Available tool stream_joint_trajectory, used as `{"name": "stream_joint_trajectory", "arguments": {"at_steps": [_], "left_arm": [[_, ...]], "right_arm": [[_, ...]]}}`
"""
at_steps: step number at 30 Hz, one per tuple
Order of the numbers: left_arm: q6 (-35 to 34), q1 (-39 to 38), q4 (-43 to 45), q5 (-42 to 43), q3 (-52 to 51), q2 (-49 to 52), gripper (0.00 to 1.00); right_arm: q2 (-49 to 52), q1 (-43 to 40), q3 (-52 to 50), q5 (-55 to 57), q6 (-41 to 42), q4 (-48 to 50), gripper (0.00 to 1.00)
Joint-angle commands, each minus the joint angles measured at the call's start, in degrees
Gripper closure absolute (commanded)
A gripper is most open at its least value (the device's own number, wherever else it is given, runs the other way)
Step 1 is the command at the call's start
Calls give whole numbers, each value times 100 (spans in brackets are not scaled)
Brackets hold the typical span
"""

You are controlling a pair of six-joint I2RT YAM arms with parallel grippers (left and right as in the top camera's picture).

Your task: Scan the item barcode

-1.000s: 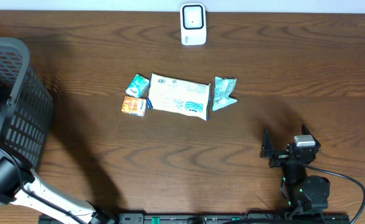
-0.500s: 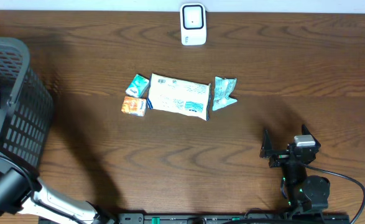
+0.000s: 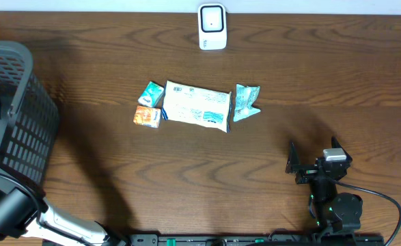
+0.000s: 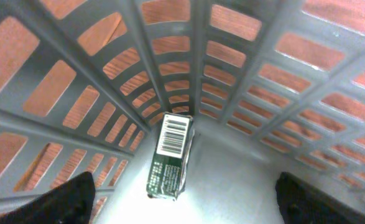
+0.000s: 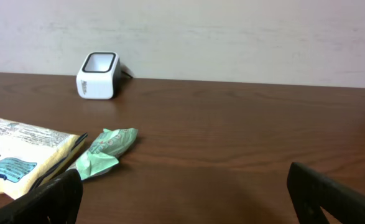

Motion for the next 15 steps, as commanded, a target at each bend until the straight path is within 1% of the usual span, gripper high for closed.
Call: {"name": "stream_joint_trajectory", "arguments": {"at_steps": [1, 4, 15], "left_arm": [[68, -7, 28, -271, -63, 358, 5], [109, 2, 76, -514, -63, 584, 5], [105, 31, 546, -61, -63, 874, 6]], "right_arm": [[-26, -2, -20, 4, 59, -11, 1], [-26, -2, -20, 4, 59, -11, 1], [-26, -2, -20, 4, 59, -11, 1]]}}
